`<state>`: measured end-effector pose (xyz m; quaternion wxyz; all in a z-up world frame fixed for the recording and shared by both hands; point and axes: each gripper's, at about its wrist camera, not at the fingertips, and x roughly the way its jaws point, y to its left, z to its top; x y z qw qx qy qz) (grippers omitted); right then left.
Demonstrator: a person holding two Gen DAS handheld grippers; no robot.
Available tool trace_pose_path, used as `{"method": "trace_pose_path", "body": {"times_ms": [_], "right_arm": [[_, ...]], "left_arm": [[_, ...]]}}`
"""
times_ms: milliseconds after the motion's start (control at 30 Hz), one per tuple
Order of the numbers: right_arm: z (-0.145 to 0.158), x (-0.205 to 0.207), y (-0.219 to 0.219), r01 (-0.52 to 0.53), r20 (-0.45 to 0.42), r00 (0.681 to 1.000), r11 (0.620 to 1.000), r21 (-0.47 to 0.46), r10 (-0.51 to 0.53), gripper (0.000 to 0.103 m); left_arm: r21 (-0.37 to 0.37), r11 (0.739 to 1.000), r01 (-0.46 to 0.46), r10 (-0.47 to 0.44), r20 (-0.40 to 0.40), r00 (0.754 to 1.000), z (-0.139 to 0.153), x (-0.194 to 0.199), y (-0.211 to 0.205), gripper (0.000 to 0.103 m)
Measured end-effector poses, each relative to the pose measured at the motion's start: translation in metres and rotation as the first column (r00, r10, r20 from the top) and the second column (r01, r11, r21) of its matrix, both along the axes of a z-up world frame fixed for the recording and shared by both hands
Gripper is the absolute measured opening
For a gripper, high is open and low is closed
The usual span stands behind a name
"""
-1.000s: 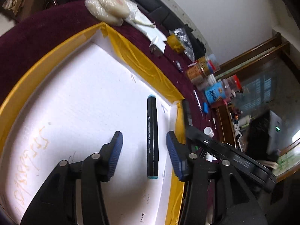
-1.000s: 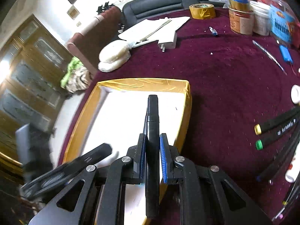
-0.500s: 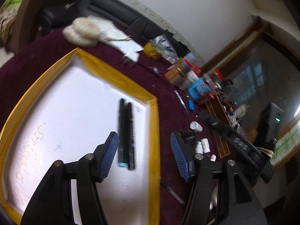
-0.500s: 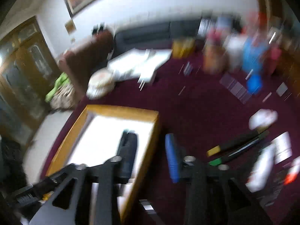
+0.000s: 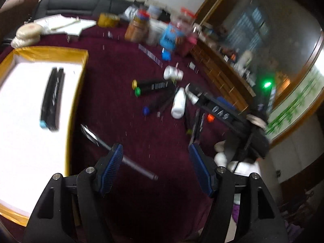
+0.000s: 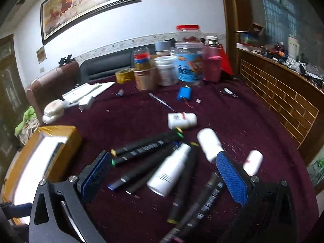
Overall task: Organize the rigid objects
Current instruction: 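Return the left tool to the table and grasp the clear ballpoint pen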
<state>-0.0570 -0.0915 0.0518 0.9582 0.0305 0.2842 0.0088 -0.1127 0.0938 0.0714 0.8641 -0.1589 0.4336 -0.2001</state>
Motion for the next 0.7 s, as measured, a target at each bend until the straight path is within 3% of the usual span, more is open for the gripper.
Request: {"method": "trace_pose_path", "body": {"times_ms": [167, 333, 467, 600, 700], "right_arm": [[-0.015, -0.008, -0.027, 0.039, 0.026, 0.999, 0.999, 0.024, -0.040, 0.101], [-0.016, -0.006, -0.052, 0.059, 0.029, 0.998, 0.987, 0.147, -0.064, 0.101], [-0.023, 0.000, -0.068, 0.081, -0.011, 0.997, 0.968, 0.236, -0.080, 0.101], [-0.031, 0.002, -0.083, 0.108, -0.049, 0.994, 0.944, 0.311, -0.098, 0.101], [-0.032, 0.000, -0.084, 0.112, -0.049, 0.994, 0.941, 0.320, -0.101, 0.101]], "left_arm": [[0.090, 0.996, -0.014, 0.025, -0.118, 0.993, -0.032, 0.014, -0.021, 0.067], [0.150, 0.986, -0.073, 0.103, -0.207, 0.973, -0.053, 0.034, -0.023, 0.067], [0.193, 0.979, -0.069, 0.101, -0.160, 0.982, -0.053, 0.046, -0.033, 0.064], [0.248, 0.969, -0.011, 0.037, -0.100, 0.994, -0.055, 0.057, -0.052, 0.038], [0.274, 0.962, 0.006, 0.018, -0.084, 0.996, -0.055, 0.065, -0.061, 0.038]]}}
